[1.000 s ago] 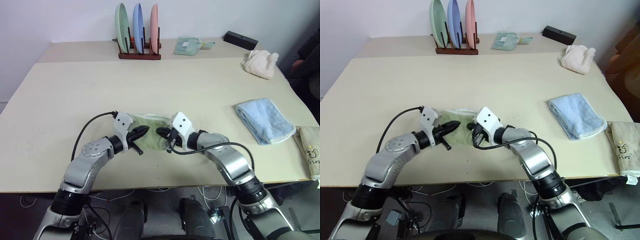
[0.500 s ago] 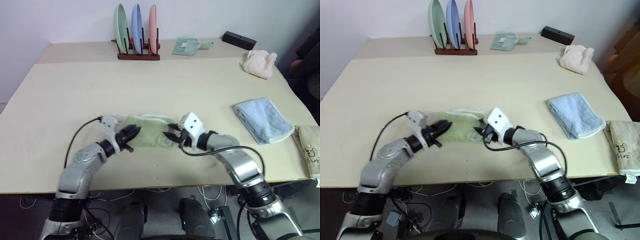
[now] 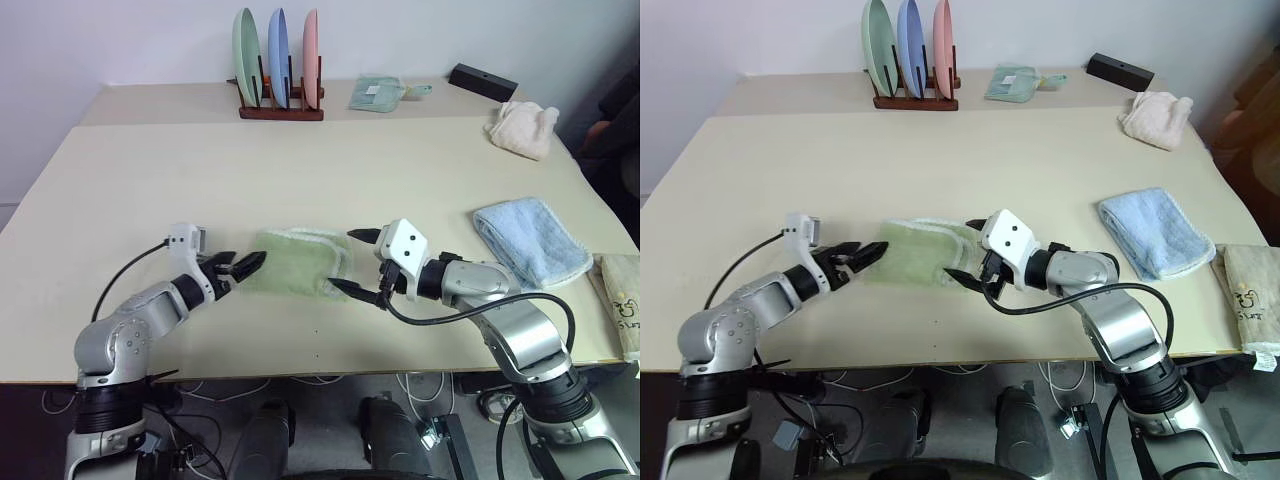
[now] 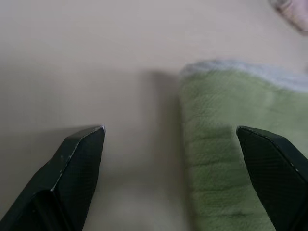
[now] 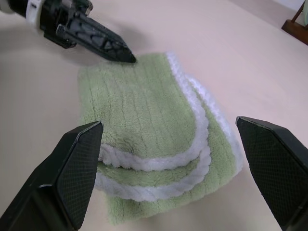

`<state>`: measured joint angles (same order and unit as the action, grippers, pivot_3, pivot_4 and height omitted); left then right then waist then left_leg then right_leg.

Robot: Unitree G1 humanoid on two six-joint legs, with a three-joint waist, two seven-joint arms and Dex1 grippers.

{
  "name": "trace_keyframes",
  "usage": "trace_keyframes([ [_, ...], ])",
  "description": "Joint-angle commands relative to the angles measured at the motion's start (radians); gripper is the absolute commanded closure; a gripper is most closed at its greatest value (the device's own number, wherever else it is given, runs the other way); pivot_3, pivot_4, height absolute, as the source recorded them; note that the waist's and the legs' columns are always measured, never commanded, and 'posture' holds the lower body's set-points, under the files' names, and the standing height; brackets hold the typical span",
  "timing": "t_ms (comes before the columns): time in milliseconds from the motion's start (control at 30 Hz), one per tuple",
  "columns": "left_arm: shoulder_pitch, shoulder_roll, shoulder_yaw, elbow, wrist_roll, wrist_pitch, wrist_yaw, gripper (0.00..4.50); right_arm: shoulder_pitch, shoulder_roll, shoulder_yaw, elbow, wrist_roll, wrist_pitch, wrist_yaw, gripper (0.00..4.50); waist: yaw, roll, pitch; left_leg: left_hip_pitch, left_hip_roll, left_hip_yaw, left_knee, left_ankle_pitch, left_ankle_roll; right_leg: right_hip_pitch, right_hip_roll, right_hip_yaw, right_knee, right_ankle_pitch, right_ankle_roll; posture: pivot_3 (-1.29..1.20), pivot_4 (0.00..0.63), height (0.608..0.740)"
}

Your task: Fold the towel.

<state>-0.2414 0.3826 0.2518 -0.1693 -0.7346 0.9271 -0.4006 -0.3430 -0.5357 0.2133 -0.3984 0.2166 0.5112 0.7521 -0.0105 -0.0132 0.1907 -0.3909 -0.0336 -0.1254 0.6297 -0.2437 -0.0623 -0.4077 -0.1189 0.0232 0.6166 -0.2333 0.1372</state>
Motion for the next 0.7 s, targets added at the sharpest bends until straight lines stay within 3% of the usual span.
trace_keyframes([
  [33,-0.016,-0.049,-0.024,-0.024,-0.064,0.070,0.015,0.04,0.014,-0.012,0.003,-0.057,-0.014,-0.029,-0.003,0.00,0.000,0.000,0.000,0.000,0.000,0.000,0.000,0.000,0.000,0.000,0.000,0.000,0.000,0.000,0.000,0.00,0.150,0.740],
  [167,-0.026,-0.075,-0.059,-0.035,-0.057,0.095,0.024,0.04,0.022,-0.013,0.003,-0.068,-0.021,-0.027,-0.005,0.00,-0.001,0.000,0.000,0.000,0.000,0.000,0.000,0.000,0.000,0.000,0.000,0.000,0.000,0.000,0.000,0.00,0.150,0.740],
  [233,-0.025,-0.085,-0.063,-0.032,-0.051,0.091,0.030,0.56,0.023,-0.015,0.001,-0.072,-0.024,-0.025,-0.006,0.00,-0.001,0.000,0.000,0.000,0.000,0.000,0.000,0.000,0.000,0.000,0.000,0.000,0.000,0.000,0.000,0.00,0.150,0.740],
  [333,-0.021,-0.090,-0.068,-0.042,-0.049,0.084,0.029,1.80,0.028,-0.020,-0.002,-0.082,-0.026,-0.020,-0.007,0.00,-0.001,0.000,0.000,0.000,0.000,0.000,0.000,0.000,0.000,0.000,0.000,0.000,0.000,0.000,0.000,0.00,0.150,0.740],
  [500,-0.019,-0.100,-0.077,-0.057,-0.051,0.078,0.027,4.45,0.037,-0.025,-0.002,-0.089,-0.029,-0.021,-0.008,0.00,-0.002,0.000,0.000,0.000,0.000,0.000,0.000,0.000,0.000,0.000,0.000,0.000,0.000,0.000,0.000,0.00,0.150,0.740],
  [633,-0.032,-0.126,-0.052,-0.061,-0.016,0.011,0.070,4.49,0.044,-0.040,0.002,-0.075,-0.053,-0.042,-0.006,0.00,-0.001,0.000,0.000,0.000,0.000,0.000,0.000,0.000,0.000,0.000,0.000,0.000,-0.001,0.000,0.000,0.00,0.150,0.740],
  [700,-0.079,-0.152,0.023,-0.005,0.027,-0.078,0.163,4.49,0.043,-0.042,-0.003,-0.072,-0.058,-0.048,-0.009,0.00,-0.001,-0.001,0.000,0.000,0.000,0.000,0.000,0.000,0.000,0.000,0.000,0.000,-0.001,0.000,0.000,0.00,0.150,0.740],
])
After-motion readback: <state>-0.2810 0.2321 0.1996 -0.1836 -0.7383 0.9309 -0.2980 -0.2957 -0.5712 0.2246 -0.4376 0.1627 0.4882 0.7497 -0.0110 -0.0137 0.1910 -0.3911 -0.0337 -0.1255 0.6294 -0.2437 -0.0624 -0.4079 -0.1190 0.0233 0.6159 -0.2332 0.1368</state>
